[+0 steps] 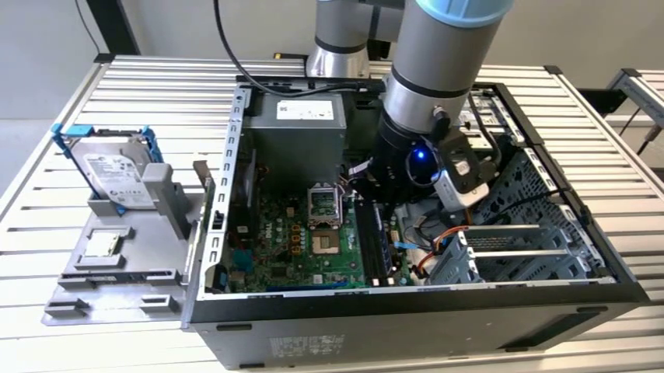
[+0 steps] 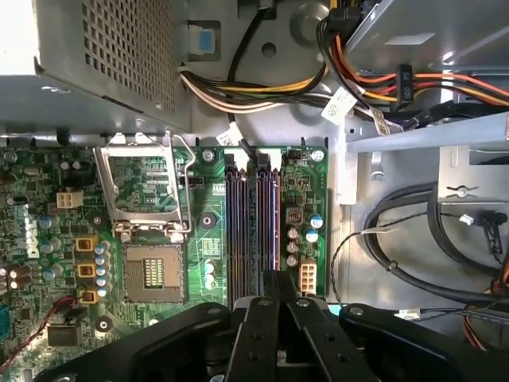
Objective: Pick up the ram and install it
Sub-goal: 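Insert the ram into the slot, then press down the ram until it locks into place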
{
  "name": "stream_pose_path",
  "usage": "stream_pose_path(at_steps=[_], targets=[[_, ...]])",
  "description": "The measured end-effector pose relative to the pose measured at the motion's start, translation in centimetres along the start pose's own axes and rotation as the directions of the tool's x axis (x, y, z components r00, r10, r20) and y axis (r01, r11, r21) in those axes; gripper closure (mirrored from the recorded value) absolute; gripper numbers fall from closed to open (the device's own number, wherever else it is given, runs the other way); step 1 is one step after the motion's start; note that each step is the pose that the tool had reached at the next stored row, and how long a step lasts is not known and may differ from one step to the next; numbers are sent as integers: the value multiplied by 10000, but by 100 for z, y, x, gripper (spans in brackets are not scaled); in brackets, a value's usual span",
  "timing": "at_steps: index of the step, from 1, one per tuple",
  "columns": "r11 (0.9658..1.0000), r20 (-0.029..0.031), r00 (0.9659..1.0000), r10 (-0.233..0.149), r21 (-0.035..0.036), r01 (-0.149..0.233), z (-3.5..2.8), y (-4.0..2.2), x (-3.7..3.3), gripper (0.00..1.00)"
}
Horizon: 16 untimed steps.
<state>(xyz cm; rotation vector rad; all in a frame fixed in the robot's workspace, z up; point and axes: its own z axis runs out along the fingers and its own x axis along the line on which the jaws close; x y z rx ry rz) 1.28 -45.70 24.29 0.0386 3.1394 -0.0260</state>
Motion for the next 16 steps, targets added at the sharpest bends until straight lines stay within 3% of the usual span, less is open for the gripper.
stream_pose_path(at_steps=[6,10,13,16], targets=[[10000,0,10000,-2,11,2,0,0,0,100],[9986,13,9986,-533,9,533,0,0,0,100],[9942,24,9942,-1074,9,1074,0,0,0,100],[9865,35,9865,-1635,10,1635,-1,0,0,100]])
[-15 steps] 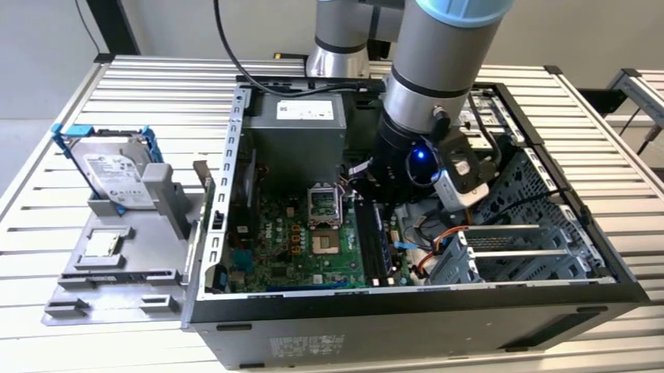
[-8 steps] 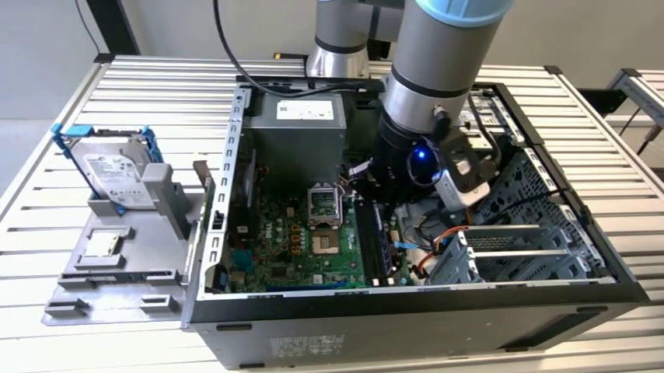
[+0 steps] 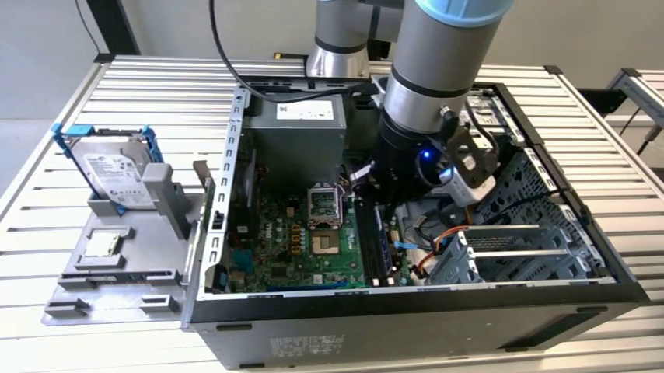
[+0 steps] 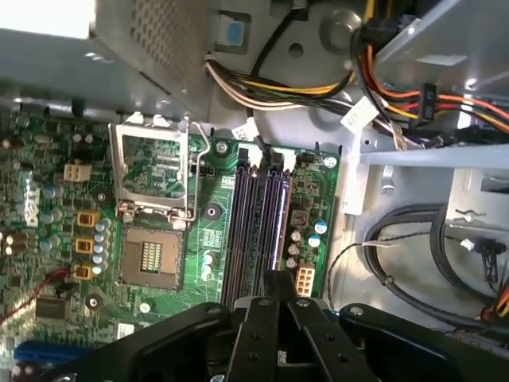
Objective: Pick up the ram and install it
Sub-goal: 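Press down the ram until it locks into place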
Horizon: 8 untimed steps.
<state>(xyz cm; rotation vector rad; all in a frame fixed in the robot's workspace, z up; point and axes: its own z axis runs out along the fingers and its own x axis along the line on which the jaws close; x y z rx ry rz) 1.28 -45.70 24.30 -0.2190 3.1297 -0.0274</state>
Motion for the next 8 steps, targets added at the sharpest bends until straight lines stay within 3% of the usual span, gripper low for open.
stream_pose_path(at_steps=[6,8], targets=[[9951,23,9951,-992,-25,992,-2,0,0,100],[9910,37,9910,-1336,-53,1336,-1,1,0,100]])
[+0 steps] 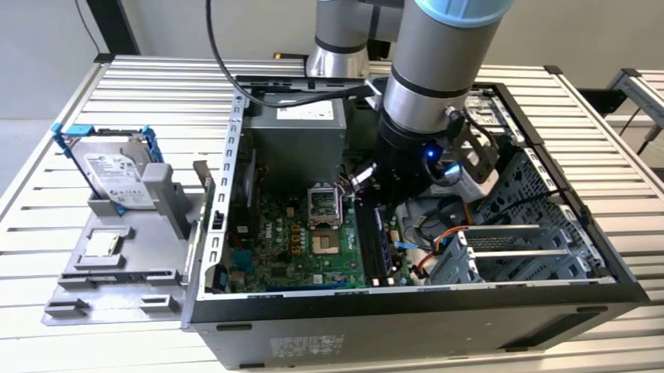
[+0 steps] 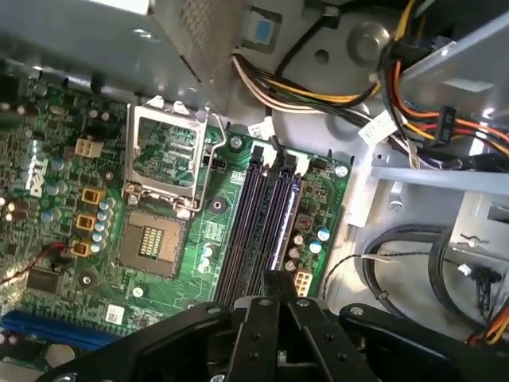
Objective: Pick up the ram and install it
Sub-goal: 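Press down the ram until it locks into place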
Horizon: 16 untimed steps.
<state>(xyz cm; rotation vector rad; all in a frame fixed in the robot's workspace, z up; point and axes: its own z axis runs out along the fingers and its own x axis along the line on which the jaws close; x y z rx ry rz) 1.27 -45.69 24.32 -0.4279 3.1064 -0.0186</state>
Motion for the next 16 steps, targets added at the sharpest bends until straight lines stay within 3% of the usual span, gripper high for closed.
stream_pose_path(at_steps=[4,10,12,16], targets=[[9977,30,9977,-682,4,682,0,-1,-1,100],[9849,46,9849,-1729,1,1729,1,0,0,100],[9787,51,9787,-2053,0,2053,0,0,0,100],[9591,63,9591,-2830,2,2830,0,0,0,100]])
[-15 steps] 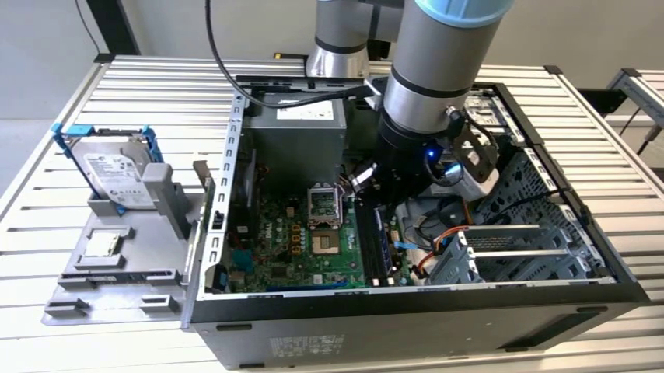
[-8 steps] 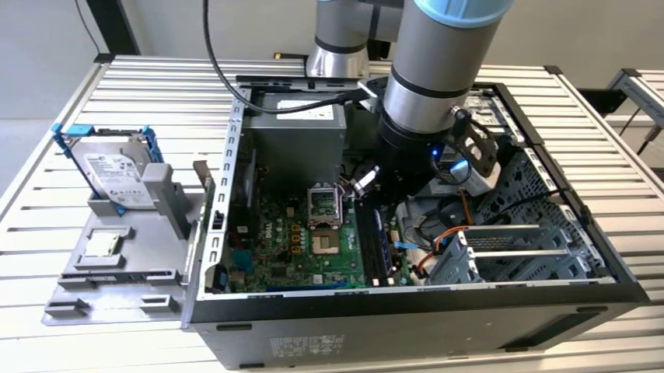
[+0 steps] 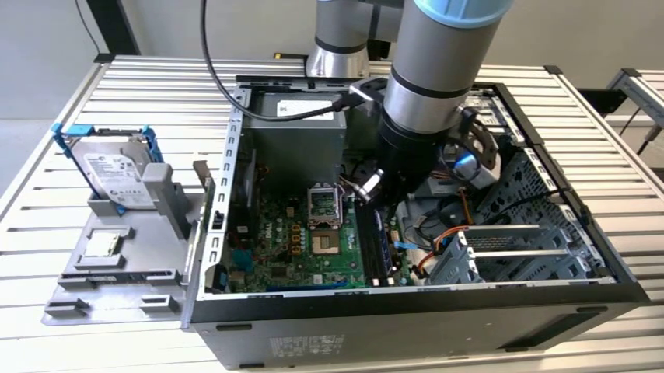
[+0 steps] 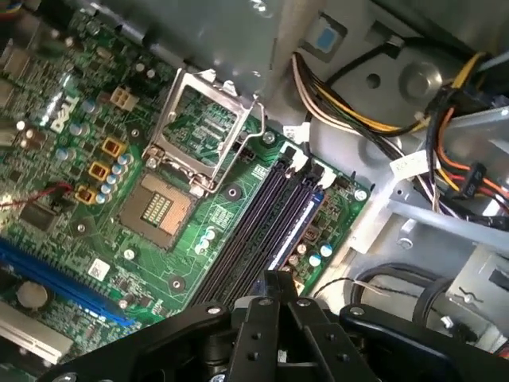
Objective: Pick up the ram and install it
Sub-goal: 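Press down the ram until it locks into place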
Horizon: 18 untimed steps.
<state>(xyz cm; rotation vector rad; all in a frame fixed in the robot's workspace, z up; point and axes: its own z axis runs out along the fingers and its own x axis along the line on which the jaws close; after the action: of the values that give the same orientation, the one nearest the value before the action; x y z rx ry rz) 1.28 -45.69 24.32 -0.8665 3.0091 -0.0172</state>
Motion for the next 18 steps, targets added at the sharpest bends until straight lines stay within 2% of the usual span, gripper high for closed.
stream_pose_path(at_steps=[2,4,6,7,8,10,11,13,15,16,17,18], targets=[[9991,6,9991,-416,-3,416,0,0,0,100],[9965,28,9965,-840,-28,840,-2,0,1,100],[9944,138,9945,-1042,-168,1044,0,0,0,100],[9931,221,9933,-1133,-271,1139,0,0,0,100],[9922,260,9924,-1200,-319,1208,-1,1,1,100],[9904,284,9904,-1350,-257,1358,1,1,0,100],[9885,297,9884,-1492,-220,1499,0,0,0,100],[9825,344,9822,-1845,-177,1852,0,0,0,100],[9749,360,9745,-2213,-168,2220,0,0,0,100],[9685,364,9682,-2475,-168,2483,0,0,0,100],[9639,365,9636,-2650,-168,2657,-1,0,0,100],[9561,369,9558,-2918,-169,2925,-1,0,0,100]])
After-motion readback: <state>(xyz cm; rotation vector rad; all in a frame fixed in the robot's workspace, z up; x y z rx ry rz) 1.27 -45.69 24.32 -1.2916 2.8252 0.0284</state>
